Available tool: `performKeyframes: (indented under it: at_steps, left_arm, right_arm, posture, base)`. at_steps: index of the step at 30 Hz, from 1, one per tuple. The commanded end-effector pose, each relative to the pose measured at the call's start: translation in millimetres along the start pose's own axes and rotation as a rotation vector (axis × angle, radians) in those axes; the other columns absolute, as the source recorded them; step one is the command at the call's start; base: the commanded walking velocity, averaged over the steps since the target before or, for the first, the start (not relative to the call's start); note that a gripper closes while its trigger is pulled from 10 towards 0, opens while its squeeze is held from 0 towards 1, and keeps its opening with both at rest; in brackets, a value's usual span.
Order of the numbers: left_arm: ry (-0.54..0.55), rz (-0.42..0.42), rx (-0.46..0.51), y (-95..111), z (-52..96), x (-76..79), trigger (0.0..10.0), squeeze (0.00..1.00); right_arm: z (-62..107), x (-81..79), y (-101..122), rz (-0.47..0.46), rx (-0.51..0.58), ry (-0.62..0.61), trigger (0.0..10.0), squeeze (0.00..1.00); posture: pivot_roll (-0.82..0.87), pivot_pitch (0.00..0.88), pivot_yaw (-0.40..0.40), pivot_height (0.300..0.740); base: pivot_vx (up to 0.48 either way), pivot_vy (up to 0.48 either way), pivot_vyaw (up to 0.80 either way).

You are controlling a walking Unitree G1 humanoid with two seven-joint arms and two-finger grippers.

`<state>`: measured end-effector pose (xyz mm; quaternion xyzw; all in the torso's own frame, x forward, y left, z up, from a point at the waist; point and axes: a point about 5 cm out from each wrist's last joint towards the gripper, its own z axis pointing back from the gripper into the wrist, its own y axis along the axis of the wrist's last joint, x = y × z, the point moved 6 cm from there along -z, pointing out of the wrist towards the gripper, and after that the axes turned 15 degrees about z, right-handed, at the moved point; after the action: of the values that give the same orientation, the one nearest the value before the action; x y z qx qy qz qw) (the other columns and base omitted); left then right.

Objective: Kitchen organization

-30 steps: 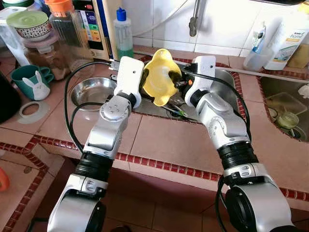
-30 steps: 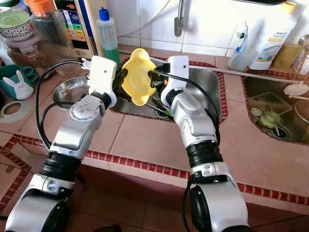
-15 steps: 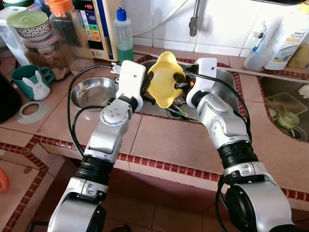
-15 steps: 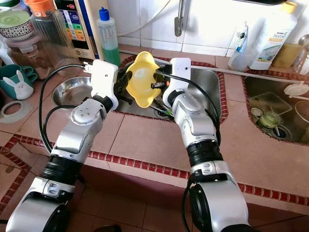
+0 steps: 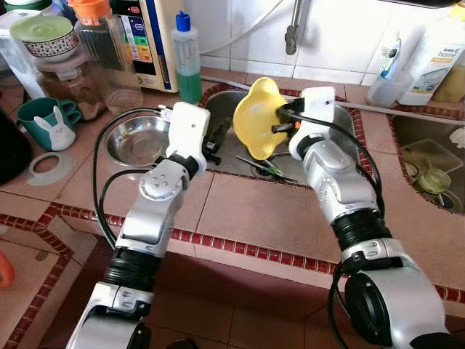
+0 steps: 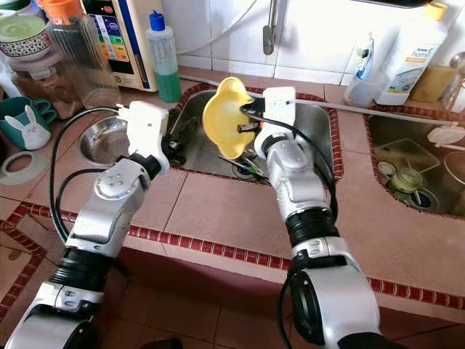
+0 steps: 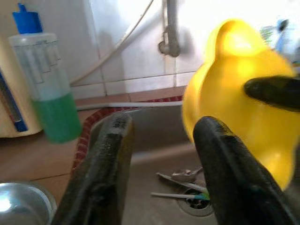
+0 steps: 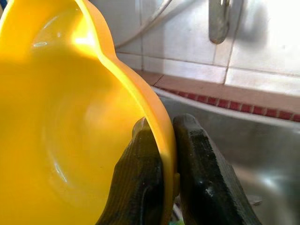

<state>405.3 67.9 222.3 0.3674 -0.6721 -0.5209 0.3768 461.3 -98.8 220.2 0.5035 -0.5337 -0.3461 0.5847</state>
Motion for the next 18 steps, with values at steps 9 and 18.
performKeyframes:
  at_steps: [9,18]
  left_arm:
    - [-0.034,-0.037,-0.059,-12,18.3,-3.6,10.0,1.00]
    - [0.031,-0.043,-0.083,-17,33.7,-18.1,10.0,1.00]
  right_arm:
    - [-7.3,1.6,4,0.173,0.028,-0.041,0.0,0.00]
    - [-5.4,7.6,-15,0.405,-0.019,-0.101,0.0,0.00]
  posture:
    - [0.07,0.128,0.025,0.740]
    - [0.10,0.131,0.026,0.740]
  base:
    - [0.000,0.000,0.00]
    - [0.000,0.000,0.00]
